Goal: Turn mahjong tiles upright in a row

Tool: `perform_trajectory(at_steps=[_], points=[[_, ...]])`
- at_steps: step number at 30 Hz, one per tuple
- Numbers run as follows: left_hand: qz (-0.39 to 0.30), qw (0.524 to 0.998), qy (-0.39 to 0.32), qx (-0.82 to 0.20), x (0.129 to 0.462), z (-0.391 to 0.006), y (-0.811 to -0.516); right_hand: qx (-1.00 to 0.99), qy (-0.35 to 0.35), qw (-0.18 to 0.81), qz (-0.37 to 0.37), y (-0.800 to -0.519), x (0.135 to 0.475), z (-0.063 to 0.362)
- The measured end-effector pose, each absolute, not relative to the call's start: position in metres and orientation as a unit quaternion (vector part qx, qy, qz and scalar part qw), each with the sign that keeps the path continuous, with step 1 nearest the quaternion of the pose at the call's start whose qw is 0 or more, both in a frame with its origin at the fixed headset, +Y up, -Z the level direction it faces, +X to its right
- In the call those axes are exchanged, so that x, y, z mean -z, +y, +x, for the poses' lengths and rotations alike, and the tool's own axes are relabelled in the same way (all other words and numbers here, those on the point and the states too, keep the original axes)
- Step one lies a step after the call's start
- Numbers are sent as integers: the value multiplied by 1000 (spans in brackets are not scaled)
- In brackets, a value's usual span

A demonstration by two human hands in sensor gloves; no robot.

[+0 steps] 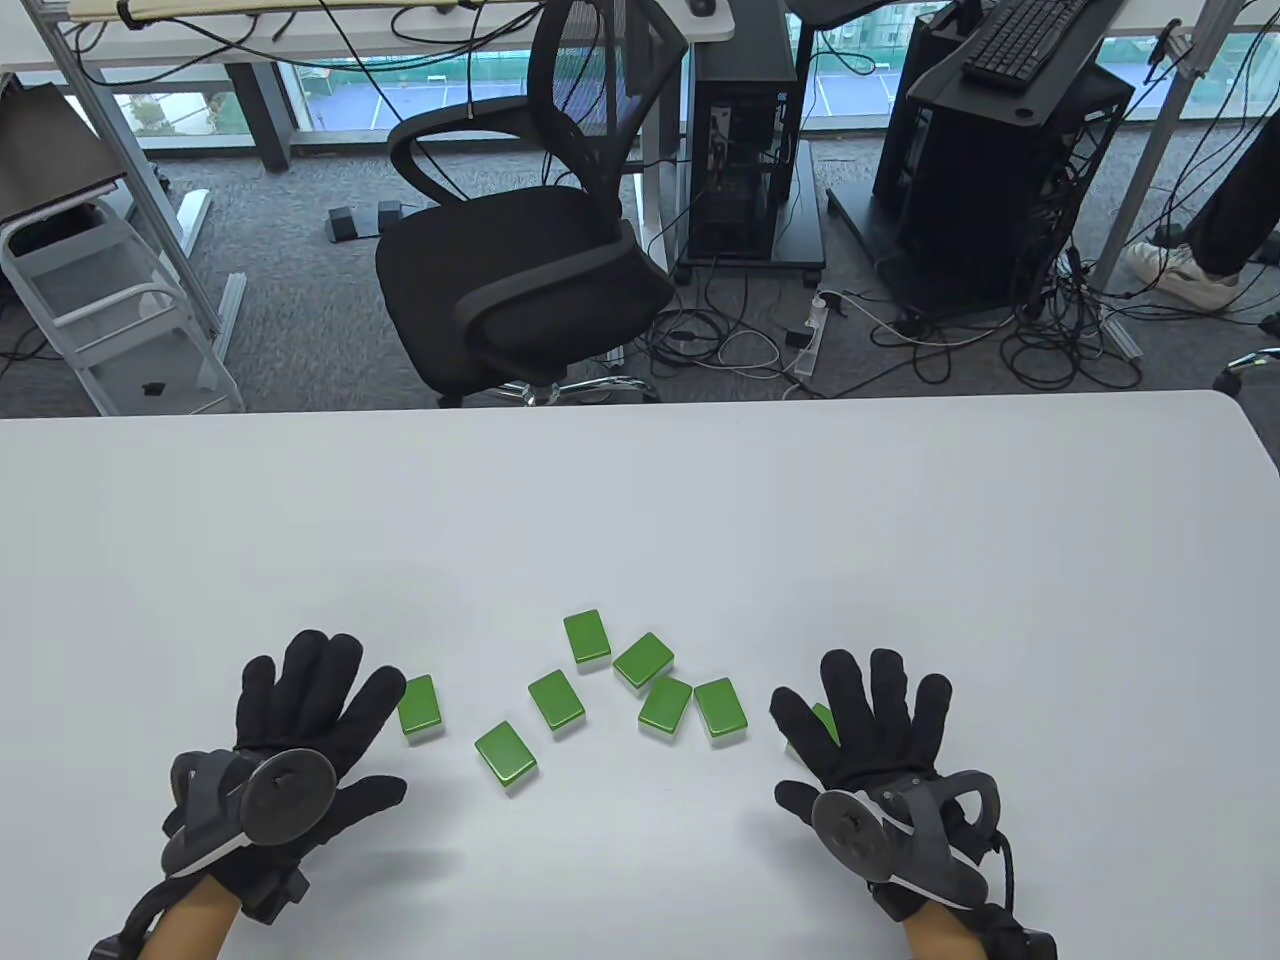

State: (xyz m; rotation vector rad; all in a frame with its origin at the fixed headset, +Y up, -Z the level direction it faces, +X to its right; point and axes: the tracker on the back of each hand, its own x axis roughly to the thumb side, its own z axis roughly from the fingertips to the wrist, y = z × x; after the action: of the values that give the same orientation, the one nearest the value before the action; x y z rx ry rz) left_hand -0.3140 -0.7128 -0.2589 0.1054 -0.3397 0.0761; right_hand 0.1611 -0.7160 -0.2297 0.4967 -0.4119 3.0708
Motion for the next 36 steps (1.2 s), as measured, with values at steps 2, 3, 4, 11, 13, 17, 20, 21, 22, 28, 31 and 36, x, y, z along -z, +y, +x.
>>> perform_trajectory(at_steps=[2,3,4,11,13,17,20,21,22,28,31,36], points=[[47,983,-173,-30,262,-309,-710,-978,-131,5,161,-716,229,160],[41,984,-174,-24,264,-305,-709,-978,-131,8,163,-716,229,160],[34,984,-174,-18,267,-302,-708,-978,-130,10,165,-716,230,159],[-52,986,-145,58,298,-279,-717,-977,-126,14,173,-717,229,157],[-93,983,-128,88,306,-275,-725,-976,-125,15,175,-717,229,156],[-138,978,-116,103,321,-268,-743,-975,-125,18,181,-717,228,154],[-155,976,-104,108,330,-267,-754,-974,-126,18,186,-716,227,152],[-159,976,-101,108,332,-267,-757,-974,-126,18,187,-717,227,151],[-162,976,-94,108,335,-267,-760,-974,-125,19,189,-717,227,150],[-148,982,-83,84,342,-268,-774,-974,-118,13,194,-720,228,148],[-135,984,-88,79,341,-267,-776,-974,-115,9,195,-721,228,147],[-124,985,-113,44,339,-267,-774,-974,-114,1,198,-721,227,146]])
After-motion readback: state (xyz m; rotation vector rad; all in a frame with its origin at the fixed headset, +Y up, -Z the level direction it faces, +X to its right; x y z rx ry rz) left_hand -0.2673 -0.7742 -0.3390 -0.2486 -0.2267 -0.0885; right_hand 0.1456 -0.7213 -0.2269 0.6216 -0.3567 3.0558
